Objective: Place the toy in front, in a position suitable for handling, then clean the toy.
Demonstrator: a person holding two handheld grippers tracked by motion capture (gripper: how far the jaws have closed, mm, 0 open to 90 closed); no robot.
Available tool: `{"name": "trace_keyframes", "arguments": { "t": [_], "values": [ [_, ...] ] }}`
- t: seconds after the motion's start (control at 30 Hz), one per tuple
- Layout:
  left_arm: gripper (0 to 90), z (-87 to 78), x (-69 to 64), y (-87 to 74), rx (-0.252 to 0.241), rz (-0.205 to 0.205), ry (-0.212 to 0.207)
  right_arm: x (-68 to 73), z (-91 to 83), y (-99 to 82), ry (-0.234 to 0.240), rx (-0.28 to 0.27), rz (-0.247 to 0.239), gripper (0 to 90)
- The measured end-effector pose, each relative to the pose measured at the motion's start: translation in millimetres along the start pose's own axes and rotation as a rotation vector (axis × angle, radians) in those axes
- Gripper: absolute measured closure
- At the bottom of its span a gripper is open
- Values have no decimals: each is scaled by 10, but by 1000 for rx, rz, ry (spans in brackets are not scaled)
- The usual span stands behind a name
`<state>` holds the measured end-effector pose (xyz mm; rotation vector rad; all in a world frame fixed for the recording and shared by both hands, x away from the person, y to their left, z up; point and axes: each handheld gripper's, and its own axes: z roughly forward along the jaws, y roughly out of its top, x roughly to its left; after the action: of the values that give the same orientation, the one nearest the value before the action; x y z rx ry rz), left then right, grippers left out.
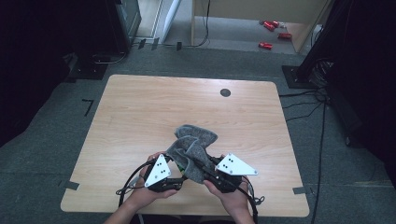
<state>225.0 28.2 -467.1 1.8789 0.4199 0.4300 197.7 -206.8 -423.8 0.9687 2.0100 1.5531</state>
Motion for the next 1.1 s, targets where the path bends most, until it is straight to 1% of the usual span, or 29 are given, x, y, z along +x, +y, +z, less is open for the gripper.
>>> {"name": "trace_keyframes", "arguments": {
  "t": [0.17, 0.2, 0.3, 0.37, 0.43, 0.5, 0.53, 0.57, 0.6, 0.63, 0.67, 0.7, 0.73, 0.77, 0.8, 0.83, 0.87, 0.9, 0.97, 1.03, 1.07, 1.1],
  "values": [
    [342, -13, 16, 9, -12, -6, 9, -158, 0, -60, -73, 37, 56, 715],
    [342, -14, 23, 9, -14, -7, 12, -172, -3, -64, -79, 37, 60, 715],
    [343, -8, 47, 6, -11, -15, 14, -170, -22, -48, -88, 23, 51, 715],
    [343, 8, 51, 4, -3, -19, 14, -145, -54, -32, -89, 7, 52, 715],
    [343, 25, 37, 6, 0, -13, 9, -84, -84, 0, -75, -9, 50, 715],
    [343, 42, 10, 16, -3, 2, -5, 0, -100, 47, -42, -30, 26, 715],
    [343, 46, 0, 23, -5, 11, -10, 66, -105, 80, -20, -35, 6, 715],
    [343, 51, -18, 34, -13, 21, -19, 95, -106, 94, -11, -33, -1, 715],
    [343, 56, -30, 42, -18, 20, -22, 111, -100, 101, -9, -27, -9, 715],
    [343, 61, -35, 46, -18, 21, -20, 94, -94, 89, -13, -19, -5, 715],
    [343, 66, -38, 45, -15, 22, -14, 59, -92, 73, -16, -15, 10, 715],
    [343, 62, -33, 43, -12, 24, -14, -29, -90, 34, -30, -3, 51, 715],
    [343, 56, -25, 40, -13, 22, -14, -91, -86, 6, -48, 12, 73, 715],
    [342, 51, -17, 40, -11, 22, -12, -197, -77, -45, -83, 46, 99, 715],
    [343, 49, -8, 40, -12, 17, -10, -269, -73, -86, -121, 71, 105, 715],
    [343, 47, 2, 43, -14, 13, -9, -319, -82, -118, -153, 82, 124, 715],
    [343, 48, 8, 44, -16, 10, -10, -350, -99, -131, -153, 75, 149, 715],
    [343, 52, 10, 43, -12, 12, -11, -340, -119, -111, -143, 60, 154, 715],
    [343, 62, 4, 35, -6, 14, -10, -247, -137, -41, -110, 27, 114, 714],
    [343, 66, -9, 30, -3, 19, -13, -94, -136, 49, -41, -9, 62, 712],
    [343, 61, -17, 32, -9, 20, -14, -21, -128, 83, -16, -16, 40, 712],
    [343, 50, -21, 38, -17, 17, -17, 31, -115, 102, 5, -13, 32, 712]
  ]
}}
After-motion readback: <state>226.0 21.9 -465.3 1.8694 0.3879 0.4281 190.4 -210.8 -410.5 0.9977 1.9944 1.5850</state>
